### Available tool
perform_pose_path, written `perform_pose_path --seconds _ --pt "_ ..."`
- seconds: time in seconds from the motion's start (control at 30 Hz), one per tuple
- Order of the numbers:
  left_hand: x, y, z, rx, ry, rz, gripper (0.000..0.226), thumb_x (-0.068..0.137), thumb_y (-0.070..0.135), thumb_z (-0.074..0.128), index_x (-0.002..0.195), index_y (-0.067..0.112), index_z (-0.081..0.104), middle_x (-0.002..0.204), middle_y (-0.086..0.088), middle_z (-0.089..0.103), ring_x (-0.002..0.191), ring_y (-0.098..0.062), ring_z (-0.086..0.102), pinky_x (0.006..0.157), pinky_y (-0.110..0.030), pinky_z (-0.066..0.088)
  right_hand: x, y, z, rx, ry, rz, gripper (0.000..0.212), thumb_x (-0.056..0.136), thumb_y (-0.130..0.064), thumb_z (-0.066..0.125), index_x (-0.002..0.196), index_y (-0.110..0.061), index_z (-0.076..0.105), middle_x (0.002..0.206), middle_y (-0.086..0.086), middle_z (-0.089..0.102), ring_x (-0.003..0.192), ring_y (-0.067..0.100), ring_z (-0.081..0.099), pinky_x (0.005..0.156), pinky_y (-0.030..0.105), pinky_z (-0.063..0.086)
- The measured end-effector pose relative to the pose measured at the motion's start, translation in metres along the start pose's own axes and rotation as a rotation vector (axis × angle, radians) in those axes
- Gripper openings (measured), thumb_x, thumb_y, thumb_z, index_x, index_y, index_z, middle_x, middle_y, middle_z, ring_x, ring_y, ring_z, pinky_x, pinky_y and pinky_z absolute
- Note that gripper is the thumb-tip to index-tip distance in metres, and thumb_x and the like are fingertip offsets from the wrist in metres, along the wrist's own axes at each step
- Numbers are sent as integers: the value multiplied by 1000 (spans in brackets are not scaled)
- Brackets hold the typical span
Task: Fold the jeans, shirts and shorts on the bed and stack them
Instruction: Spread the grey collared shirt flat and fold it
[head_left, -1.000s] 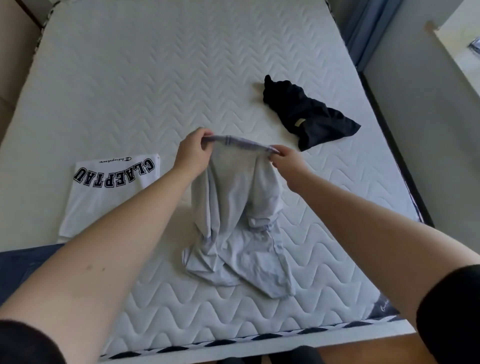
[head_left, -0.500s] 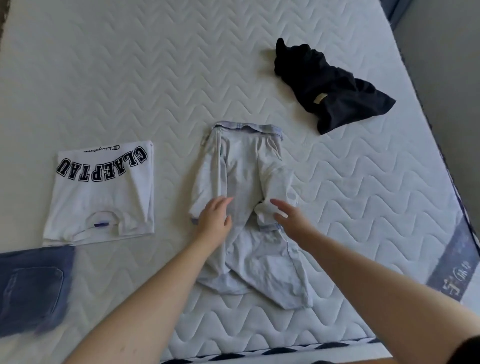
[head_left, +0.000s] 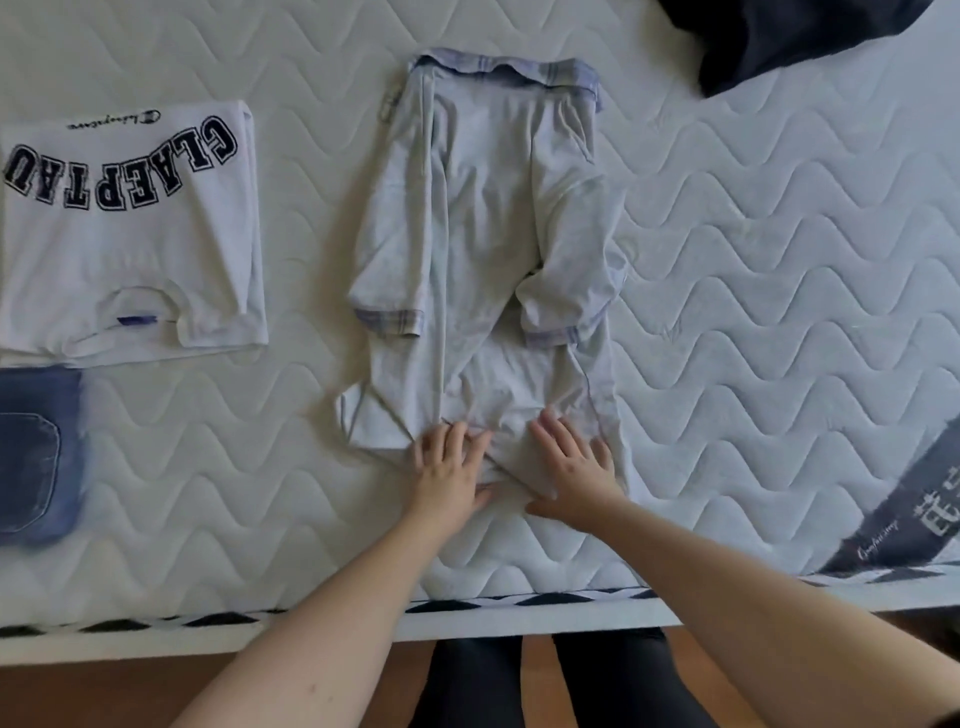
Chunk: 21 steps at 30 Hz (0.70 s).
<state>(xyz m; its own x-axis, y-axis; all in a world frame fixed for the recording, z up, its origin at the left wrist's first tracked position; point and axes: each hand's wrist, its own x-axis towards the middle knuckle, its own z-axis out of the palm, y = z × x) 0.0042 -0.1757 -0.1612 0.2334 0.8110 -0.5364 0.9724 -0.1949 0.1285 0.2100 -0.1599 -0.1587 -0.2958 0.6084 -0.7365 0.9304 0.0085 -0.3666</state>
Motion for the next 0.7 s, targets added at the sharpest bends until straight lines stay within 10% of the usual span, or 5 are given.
perform_pose_path --seconds 0.2,0.37,0.5,0.7 --pt "4 3 9 66 27 20 80 49 41 87 123 21 64 120 -14 59 106 -36 55 86 -53 48 -1 11 26 -192 138 -44 114 83 -37 73 154 -27 -15 161 -9 -23 149 14 -16 121 47 6" --pt "2 -1 -6 -2 147 41 40 69 6 69 107 13 71 101 -14 67 86 -34 66 69 -44 54 -10 17 19 -81 265 -78 64 93 -3 43 153 -19 25 161 0 20 146 22 23 109 35 31" --pt "-1 -10 -20 -173 112 -40 32 75 -11 60 105 1 65 96 -20 64 91 -37 62 75 -46 53 -16 21 -1 343 364 202 41 92 -4 37 125 -20 54 106 6 61 95 30 60 65 31 39" --pt "-31 -15 -28 -202 228 -55 33 68 -14 63 96 3 68 94 -15 65 87 -35 62 69 -44 53 -25 30 -29 679 450 222 21 102 -27 43 87 -22 56 71 -8 56 69 14 52 58 30 33"
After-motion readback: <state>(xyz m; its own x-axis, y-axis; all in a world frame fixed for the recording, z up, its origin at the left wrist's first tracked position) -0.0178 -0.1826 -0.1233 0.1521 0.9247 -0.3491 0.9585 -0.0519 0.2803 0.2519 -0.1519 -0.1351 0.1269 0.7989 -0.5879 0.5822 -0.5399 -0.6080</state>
